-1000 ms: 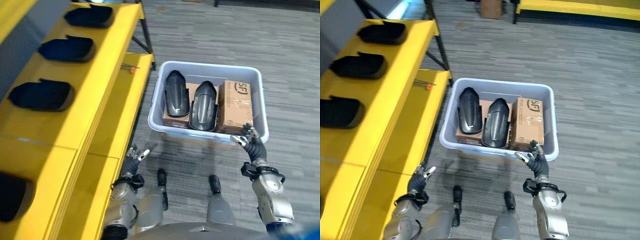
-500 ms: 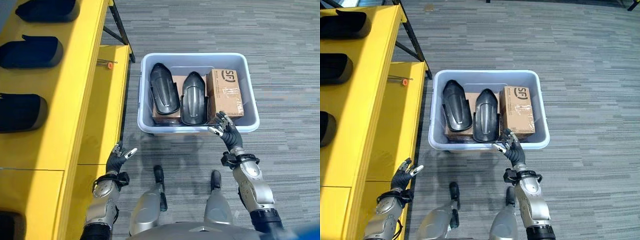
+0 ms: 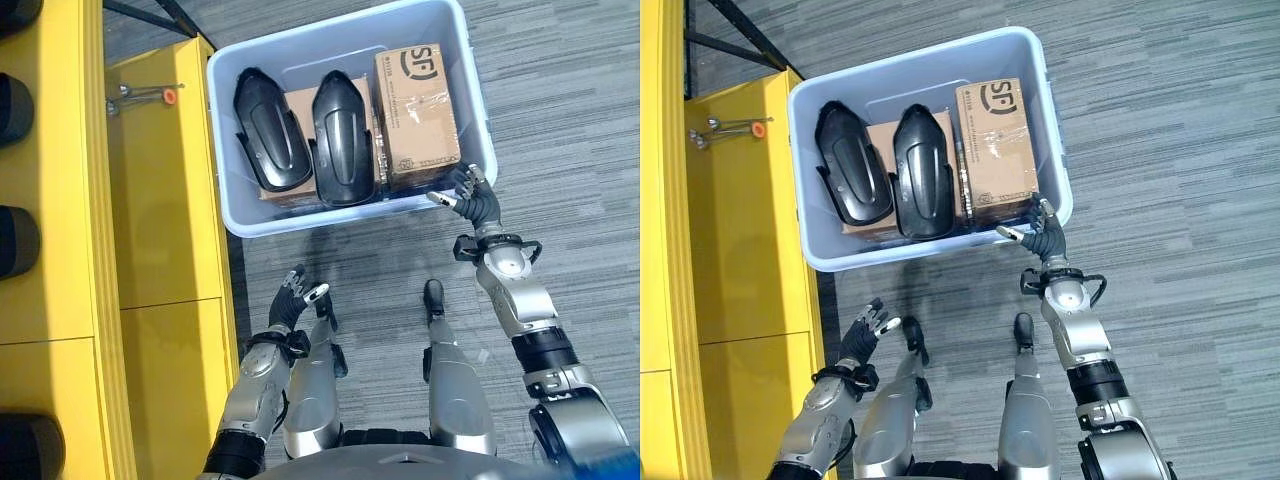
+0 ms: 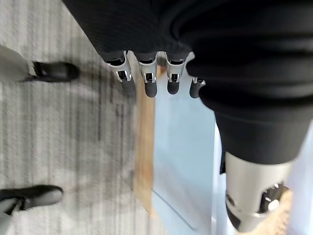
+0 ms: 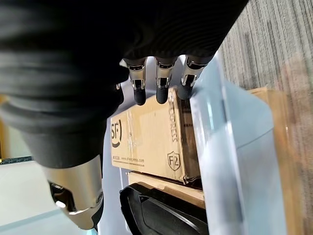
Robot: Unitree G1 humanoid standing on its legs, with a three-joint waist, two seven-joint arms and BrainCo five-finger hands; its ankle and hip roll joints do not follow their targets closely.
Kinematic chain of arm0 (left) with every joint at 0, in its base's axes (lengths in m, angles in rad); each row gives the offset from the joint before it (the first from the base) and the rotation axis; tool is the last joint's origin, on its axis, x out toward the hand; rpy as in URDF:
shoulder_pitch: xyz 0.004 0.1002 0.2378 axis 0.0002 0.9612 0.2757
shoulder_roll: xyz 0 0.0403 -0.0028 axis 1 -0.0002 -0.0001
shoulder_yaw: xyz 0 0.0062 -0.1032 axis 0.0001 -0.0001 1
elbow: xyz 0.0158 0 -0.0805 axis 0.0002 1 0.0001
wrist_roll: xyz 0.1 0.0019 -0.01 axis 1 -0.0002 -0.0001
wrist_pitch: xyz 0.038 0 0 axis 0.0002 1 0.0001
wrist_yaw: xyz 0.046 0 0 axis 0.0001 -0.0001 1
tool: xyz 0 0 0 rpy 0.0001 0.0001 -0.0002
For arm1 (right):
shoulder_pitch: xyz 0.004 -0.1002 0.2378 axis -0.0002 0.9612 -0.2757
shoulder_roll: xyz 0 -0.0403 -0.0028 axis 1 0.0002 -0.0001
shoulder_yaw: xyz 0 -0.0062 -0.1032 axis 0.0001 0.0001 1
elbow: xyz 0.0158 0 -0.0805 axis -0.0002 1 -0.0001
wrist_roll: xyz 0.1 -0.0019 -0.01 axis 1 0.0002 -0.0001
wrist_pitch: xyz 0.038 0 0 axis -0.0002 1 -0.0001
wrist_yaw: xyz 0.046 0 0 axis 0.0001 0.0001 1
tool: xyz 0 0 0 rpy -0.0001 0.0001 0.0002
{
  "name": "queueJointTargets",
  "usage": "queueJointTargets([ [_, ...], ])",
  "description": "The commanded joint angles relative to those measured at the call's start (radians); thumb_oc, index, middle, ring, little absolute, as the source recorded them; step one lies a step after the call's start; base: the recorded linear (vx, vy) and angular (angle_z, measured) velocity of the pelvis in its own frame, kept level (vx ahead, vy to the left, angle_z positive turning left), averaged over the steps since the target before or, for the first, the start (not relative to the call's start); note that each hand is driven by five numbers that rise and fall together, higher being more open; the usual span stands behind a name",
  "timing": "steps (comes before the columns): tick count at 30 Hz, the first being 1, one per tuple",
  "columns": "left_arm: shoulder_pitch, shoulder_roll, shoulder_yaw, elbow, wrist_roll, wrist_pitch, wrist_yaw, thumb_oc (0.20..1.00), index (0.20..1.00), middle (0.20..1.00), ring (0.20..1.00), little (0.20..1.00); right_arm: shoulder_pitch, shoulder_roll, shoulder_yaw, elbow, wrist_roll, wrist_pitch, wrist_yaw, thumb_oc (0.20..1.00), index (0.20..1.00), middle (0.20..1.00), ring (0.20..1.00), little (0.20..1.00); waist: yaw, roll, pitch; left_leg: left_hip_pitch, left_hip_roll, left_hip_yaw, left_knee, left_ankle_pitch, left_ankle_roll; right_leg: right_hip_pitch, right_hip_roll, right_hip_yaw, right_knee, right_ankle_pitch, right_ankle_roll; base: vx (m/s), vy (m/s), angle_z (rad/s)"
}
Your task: Move parts from the plastic box to the shelf.
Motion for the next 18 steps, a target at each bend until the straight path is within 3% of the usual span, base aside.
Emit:
queueJointTargets([
  [1,0.016,0.035,-0.007,-0.083,-0.032,-0.021,0.005,1.0,1.0,1.0,1.0,1.0,-0.085,0.028,-0.008,-0.021,-0.016,-0.045,-0.038,1.0,1.0,1.0,1.0,1.0,0.0,0.009,0.007,0.003,0.033,-0.098,0.007,-0.077,-0.003,0.002,-0.084,-0.035,0.007,-0.021,-0.067,0.0,-0.019,0.06],
  [18,-0.024,0.055,-0.04,-0.119,-0.044,-0.031,0.041,1.0,1.0,1.0,1.0,1.0,-0.303,-0.01,0.108,0.057,-0.086,-0.071,-0.074,1.0,1.0,1.0,1.0,1.0,0.032,-0.023,0.007,-0.103,0.023,-0.119,0.007,-0.082,-0.005,-0.087,-0.079,-0.026,0.007,0.005,-0.062,0.02,-0.021,0.04],
])
